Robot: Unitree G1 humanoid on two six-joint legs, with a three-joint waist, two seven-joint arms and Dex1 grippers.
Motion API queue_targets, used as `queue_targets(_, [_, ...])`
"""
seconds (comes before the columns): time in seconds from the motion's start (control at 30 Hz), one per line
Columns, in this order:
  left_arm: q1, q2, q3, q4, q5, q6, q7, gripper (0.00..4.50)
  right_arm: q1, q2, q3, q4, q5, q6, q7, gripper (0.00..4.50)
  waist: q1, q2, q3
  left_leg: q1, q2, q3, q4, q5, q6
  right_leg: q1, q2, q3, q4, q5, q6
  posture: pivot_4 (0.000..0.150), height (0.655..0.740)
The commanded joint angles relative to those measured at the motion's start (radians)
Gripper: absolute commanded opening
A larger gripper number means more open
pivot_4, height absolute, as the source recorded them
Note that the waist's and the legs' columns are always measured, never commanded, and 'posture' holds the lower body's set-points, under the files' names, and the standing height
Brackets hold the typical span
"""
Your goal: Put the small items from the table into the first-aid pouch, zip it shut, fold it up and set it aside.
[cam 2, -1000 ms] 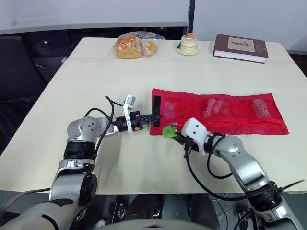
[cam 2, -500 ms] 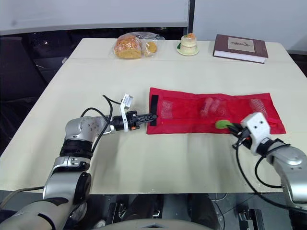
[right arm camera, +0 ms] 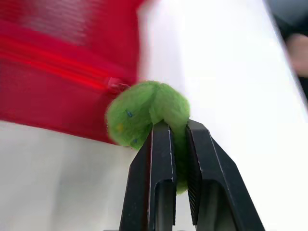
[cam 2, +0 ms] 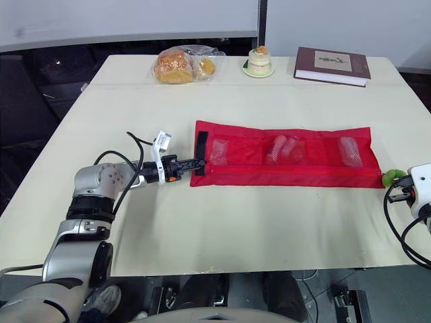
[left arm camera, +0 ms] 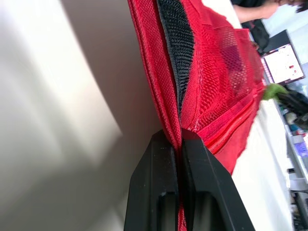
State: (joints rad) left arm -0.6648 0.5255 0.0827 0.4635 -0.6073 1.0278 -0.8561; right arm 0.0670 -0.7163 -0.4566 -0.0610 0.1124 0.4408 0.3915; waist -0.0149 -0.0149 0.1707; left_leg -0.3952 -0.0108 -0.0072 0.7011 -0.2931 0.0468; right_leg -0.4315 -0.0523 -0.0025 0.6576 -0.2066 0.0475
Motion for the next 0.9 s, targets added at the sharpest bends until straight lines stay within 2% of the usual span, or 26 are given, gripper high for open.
queue_targets(0.03, [0.016, 0.096, 0.025, 0.059, 0.065, -0.046, 0.000, 0.00, 0.003, -0.026, -0.086, 0.034, -0.039, -0.010, -0.076, 0.06, 0.000, 0.000, 0.000, 0.000, 0.000, 0.000, 0.000, 0.000, 0.000, 0.000, 0.000, 0.000, 0.000, 0.000, 0.000, 0.150, 0.7289])
queue_targets(0.2, [0.023, 0.124, 0.011, 0.064, 0.070, -0.053, -0.023, 0.00, -0.006, -0.016, -0.087, 0.039, -0.019, -0.043, -0.076, 0.06, 0.002, 0.000, 0.000, 0.000, 0.000, 0.000, 0.000, 0.000, 0.000, 0.000, 0.000, 0.000, 0.000, 0.000, 0.000, 0.150, 0.7289])
queue_targets(0.23, [0.031, 0.138, 0.004, 0.053, 0.072, -0.049, -0.035, 0.00, -0.016, -0.008, -0.079, 0.021, 0.027, -0.093, -0.017, 0.06, 0.000, 0.000, 0.000, 0.000, 0.000, 0.000, 0.000, 0.000, 0.000, 0.000, 0.000, 0.000, 0.000, 0.000, 0.000, 0.150, 0.7289])
queue_targets(0.4, [0.038, 0.188, -0.010, 0.051, 0.080, -0.048, -0.064, 0.00, -0.016, 0.028, -0.112, -0.095, 0.152, -0.012, 0.019, 1.82, -0.006, 0.001, 0.000, 0.000, 0.002, 0.001, 0.000, 0.000, 0.000, 0.000, 0.002, 0.001, 0.000, 0.000, 0.000, 0.150, 0.7289])
queue_targets(0.43, [0.035, 0.199, -0.009, 0.058, 0.081, -0.048, -0.068, 0.00, -0.010, 0.032, -0.125, -0.114, 0.167, -0.001, 0.019, 2.37, -0.005, 0.001, 0.000, 0.000, 0.002, 0.001, 0.000, 0.000, 0.001, 0.000, 0.002, 0.001, 0.000, 0.000, 0.000, 0.150, 0.7289])
queue_targets(0.47, [0.032, 0.209, -0.006, 0.068, 0.084, -0.049, -0.070, 0.00, -0.002, 0.040, -0.144, -0.138, 0.190, 0.012, 0.020, 2.52, -0.004, 0.001, 0.000, 0.000, 0.002, 0.001, 0.000, 0.000, 0.001, 0.000, 0.002, 0.001, 0.000, 0.000, 0.000, 0.150, 0.7289])
queue_targets(0.5, [0.030, 0.218, -0.006, 0.074, 0.090, -0.053, -0.074, 0.00, 0.009, 0.047, -0.162, -0.164, 0.217, 0.030, 0.027, 3.09, -0.003, 0.001, 0.000, 0.000, 0.002, 0.001, 0.000, 0.000, 0.001, 0.000, 0.002, 0.001, 0.000, 0.000, 0.000, 0.150, 0.7289])
queue_targets(0.6, [0.028, 0.234, -0.001, 0.081, 0.097, -0.051, -0.078, 0.00, 0.049, 0.063, -0.189, -0.249, 0.295, 0.097, 0.055, 4.26, -0.002, 0.001, 0.000, 0.000, 0.002, 0.001, 0.000, -0.001, 0.001, 0.000, 0.002, 0.001, 0.000, 0.000, 0.000, 0.150, 0.7289])
queue_targets(0.63, [0.034, 0.244, 0.001, 0.076, 0.094, -0.047, -0.087, 0.00, 0.076, 0.077, -0.189, -0.295, 0.335, 0.128, 0.066, 4.41, -0.002, 0.001, 0.000, 0.000, 0.002, 0.001, 0.000, -0.001, 0.001, 0.000, 0.002, 0.001, 0.000, 0.000, 0.000, 0.150, 0.7289])
queue_targets(0.8, [0.051, 0.278, -0.010, 0.066, 0.105, -0.054, -0.119, 0.00, 0.163, 0.120, -0.154, -0.433, 0.422, 0.218, 0.077, 4.41, -0.003, 0.001, 0.000, 0.000, 0.004, 0.001, 0.000, -0.001, 0.001, 0.000, 0.001, 0.001, -0.001, 0.000, 0.000, 0.150, 0.7289])
queue_targets(0.9, [0.047, 0.301, -0.019, 0.077, 0.137, -0.137, -0.153, 0.89, 0.192, 0.163, -0.109, -0.482, 0.459, 0.260, 0.064, 4.50, 0.000, 0.001, 0.000, 0.000, 0.003, 0.001, 0.000, -0.001, 0.001, -0.001, 0.001, 0.001, -0.001, 0.000, 0.000, 0.150, 0.7289])
